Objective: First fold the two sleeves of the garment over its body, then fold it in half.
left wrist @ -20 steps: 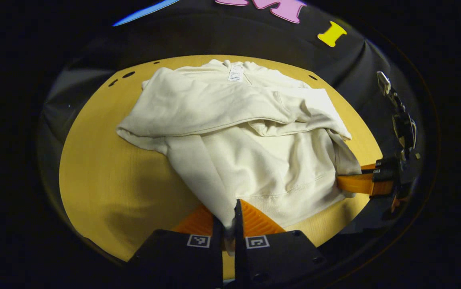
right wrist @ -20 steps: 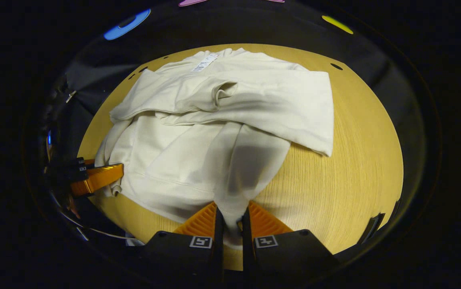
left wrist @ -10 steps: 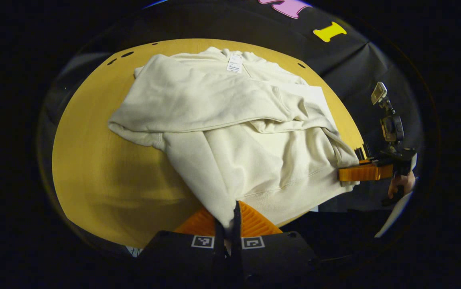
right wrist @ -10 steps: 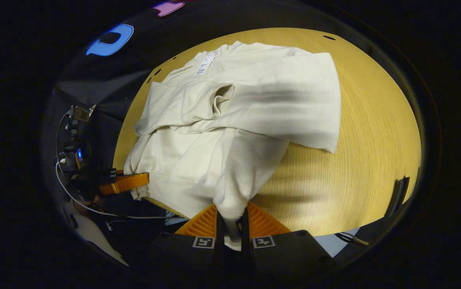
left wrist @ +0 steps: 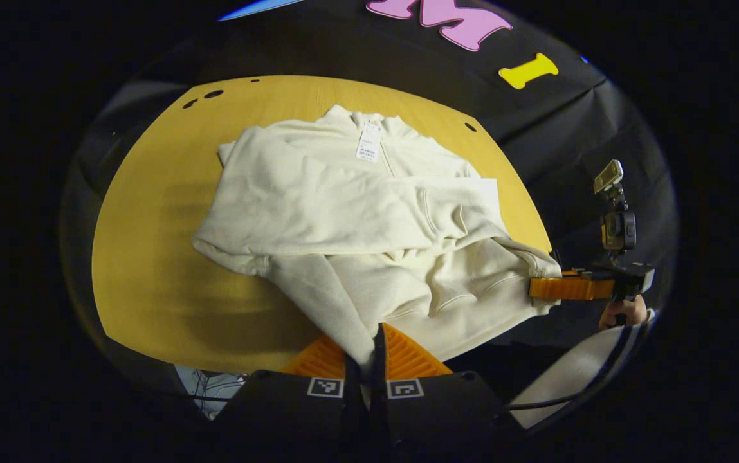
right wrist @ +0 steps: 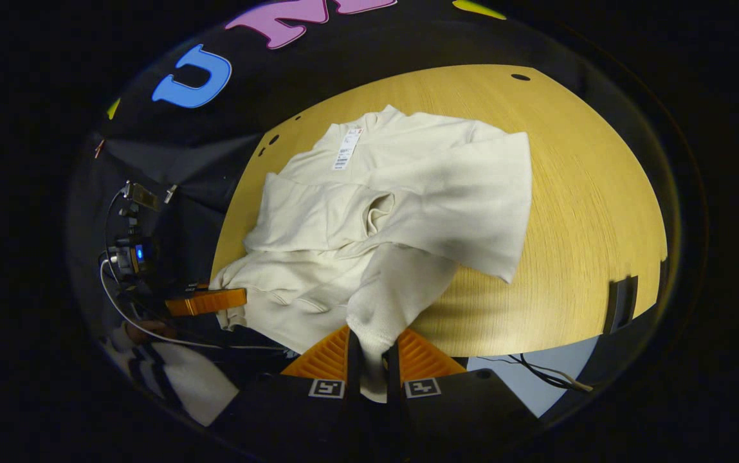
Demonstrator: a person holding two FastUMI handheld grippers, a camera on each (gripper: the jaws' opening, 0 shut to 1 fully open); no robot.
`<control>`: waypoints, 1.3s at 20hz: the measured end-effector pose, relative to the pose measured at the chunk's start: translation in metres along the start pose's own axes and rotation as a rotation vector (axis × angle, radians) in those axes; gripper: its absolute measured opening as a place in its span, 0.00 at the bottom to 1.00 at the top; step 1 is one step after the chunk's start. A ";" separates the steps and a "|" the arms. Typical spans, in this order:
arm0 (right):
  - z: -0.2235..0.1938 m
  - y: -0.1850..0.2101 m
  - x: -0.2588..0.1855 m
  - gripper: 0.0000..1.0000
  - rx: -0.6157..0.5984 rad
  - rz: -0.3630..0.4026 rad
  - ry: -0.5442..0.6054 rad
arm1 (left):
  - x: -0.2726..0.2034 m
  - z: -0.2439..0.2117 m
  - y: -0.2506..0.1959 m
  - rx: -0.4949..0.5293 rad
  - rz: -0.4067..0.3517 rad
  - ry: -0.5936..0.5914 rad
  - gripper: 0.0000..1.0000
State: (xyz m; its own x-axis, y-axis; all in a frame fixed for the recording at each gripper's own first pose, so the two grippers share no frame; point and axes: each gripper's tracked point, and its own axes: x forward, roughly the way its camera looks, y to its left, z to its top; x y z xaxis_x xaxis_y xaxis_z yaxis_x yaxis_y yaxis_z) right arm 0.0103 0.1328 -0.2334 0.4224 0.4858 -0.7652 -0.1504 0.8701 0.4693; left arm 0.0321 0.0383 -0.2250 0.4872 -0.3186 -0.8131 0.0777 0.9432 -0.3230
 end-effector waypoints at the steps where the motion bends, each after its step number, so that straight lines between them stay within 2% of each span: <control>1: 0.010 0.004 -0.004 0.19 0.011 0.009 -0.022 | -0.003 0.006 0.000 -0.002 0.003 -0.013 0.10; 8: 0.057 0.019 -0.007 0.19 0.015 0.022 -0.146 | -0.023 0.049 -0.002 0.000 0.021 -0.099 0.10; 14: 0.102 0.027 -0.004 0.19 0.013 0.019 -0.233 | -0.017 0.093 -0.004 0.016 0.040 -0.179 0.10; 15: 0.110 0.027 -0.004 0.19 0.016 0.018 -0.245 | -0.018 0.100 -0.004 0.022 0.045 -0.192 0.05; 16: 0.119 0.027 -0.001 0.19 0.017 0.018 -0.256 | -0.017 0.108 -0.004 0.029 0.050 -0.208 0.10; 18: 0.136 0.026 0.005 0.19 0.026 0.012 -0.281 | -0.014 0.126 -0.004 0.028 0.056 -0.243 0.10; 26: 0.183 0.008 0.039 0.18 0.059 -0.016 -0.325 | 0.023 0.183 0.012 -0.067 0.079 -0.307 0.10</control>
State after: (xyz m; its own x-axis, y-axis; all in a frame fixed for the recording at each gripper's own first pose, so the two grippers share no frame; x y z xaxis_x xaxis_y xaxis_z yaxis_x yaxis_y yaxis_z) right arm 0.1892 0.1437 -0.1785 0.6886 0.4120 -0.5967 -0.0931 0.8663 0.4907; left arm 0.2031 0.0592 -0.1593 0.7297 -0.1916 -0.6564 -0.0231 0.9525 -0.3037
